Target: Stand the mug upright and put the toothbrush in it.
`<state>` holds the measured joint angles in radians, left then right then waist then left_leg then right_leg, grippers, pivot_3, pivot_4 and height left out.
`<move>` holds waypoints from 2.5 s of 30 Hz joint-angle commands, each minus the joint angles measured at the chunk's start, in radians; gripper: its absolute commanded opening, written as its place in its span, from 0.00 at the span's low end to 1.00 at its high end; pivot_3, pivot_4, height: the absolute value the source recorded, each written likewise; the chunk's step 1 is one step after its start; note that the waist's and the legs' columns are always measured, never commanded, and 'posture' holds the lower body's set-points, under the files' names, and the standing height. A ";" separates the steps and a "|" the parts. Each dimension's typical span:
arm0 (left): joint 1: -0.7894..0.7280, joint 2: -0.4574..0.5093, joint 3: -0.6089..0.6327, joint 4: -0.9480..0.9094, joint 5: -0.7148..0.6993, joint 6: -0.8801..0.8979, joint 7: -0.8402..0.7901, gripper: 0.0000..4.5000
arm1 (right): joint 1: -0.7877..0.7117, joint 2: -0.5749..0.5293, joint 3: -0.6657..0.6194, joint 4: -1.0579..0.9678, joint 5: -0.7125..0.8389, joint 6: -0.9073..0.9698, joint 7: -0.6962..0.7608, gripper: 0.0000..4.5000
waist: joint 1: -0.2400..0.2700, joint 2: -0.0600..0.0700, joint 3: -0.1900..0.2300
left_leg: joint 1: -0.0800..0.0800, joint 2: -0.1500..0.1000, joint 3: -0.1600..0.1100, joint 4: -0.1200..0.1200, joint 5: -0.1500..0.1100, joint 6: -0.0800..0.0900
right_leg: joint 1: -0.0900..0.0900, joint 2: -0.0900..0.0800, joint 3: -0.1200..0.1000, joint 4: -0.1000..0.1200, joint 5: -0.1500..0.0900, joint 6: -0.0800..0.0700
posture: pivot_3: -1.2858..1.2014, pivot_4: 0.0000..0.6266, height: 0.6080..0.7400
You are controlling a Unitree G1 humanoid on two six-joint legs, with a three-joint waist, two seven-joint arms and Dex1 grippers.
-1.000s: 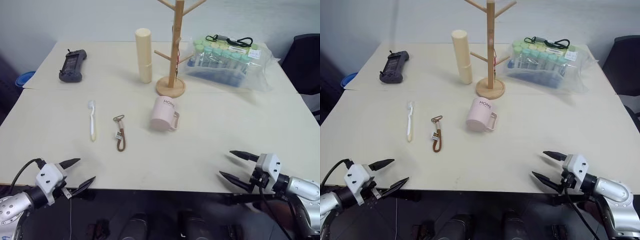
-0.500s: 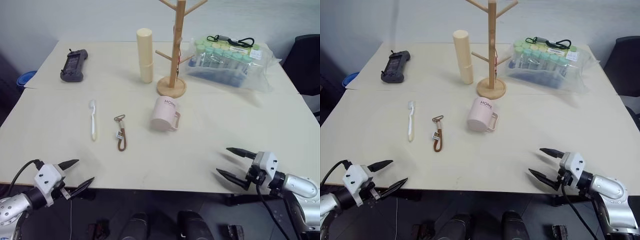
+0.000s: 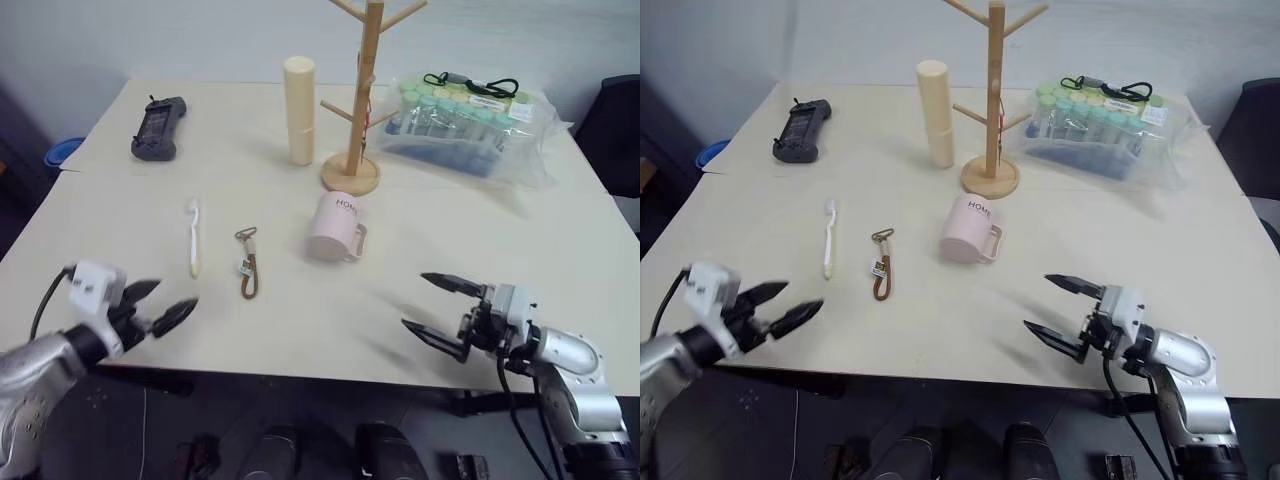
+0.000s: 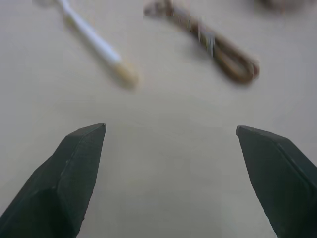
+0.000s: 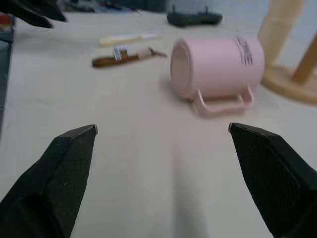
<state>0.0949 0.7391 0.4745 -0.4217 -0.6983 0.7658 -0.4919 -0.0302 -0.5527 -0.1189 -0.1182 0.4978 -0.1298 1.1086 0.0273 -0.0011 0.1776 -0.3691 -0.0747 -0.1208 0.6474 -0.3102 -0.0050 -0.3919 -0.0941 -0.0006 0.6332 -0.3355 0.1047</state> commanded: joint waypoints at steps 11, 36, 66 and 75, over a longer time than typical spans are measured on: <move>-0.627 -0.362 -0.271 0.270 0.171 0.449 0.589 0.73 | -0.059 0.067 0.033 -0.037 0.030 -0.010 -0.014 1.00 | -0.005 -0.003 0.000 | 0.000 0.001 0.007 0.002 0.001 -0.003 | -0.005 0.005 0.004 0.006 0.000 0.000 | 0.52 0.24 1.00; -0.258 0.085 0.217 0.594 0.254 -0.037 0.142 0.02 | -0.115 0.170 0.095 -0.063 0.036 -0.017 -0.074 1.00 | -0.030 -0.005 0.001 | 0.000 0.003 0.009 -0.001 0.002 -0.005 | -0.012 0.005 0.009 0.010 -0.001 -0.001 | 0.52 0.24 1.00; 0.031 0.067 0.111 0.285 0.031 -0.529 -0.600 0.99 | -0.294 -0.034 -0.013 -0.076 0.087 0.824 -0.494 1.00 | -0.046 -0.005 0.002 | -0.003 0.003 0.008 -0.001 0.001 -0.003 | -0.013 0.002 0.007 0.010 -0.002 -0.003 | 0.52 0.24 1.00; -0.024 0.005 -0.044 0.069 0.016 -0.458 -0.514 0.99 | -0.741 0.189 0.080 0.218 0.022 1.210 -0.755 1.00 | -0.054 -0.005 0.002 | -0.006 0.002 0.009 -0.002 0.001 -0.003 | -0.017 0.002 0.008 0.011 -0.002 -0.004 | 0.52 0.24 1.00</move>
<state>0.0767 0.7483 0.4274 -0.3149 -0.6811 0.3122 -1.0221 -0.7416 -0.3824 -0.0433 0.0623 0.5409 1.0721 0.3836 -0.0262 -0.0060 0.1793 -0.3748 -0.0722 -0.1114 0.6458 -0.3092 -0.0082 -0.4095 -0.0921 0.0073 0.6443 -0.3377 0.1011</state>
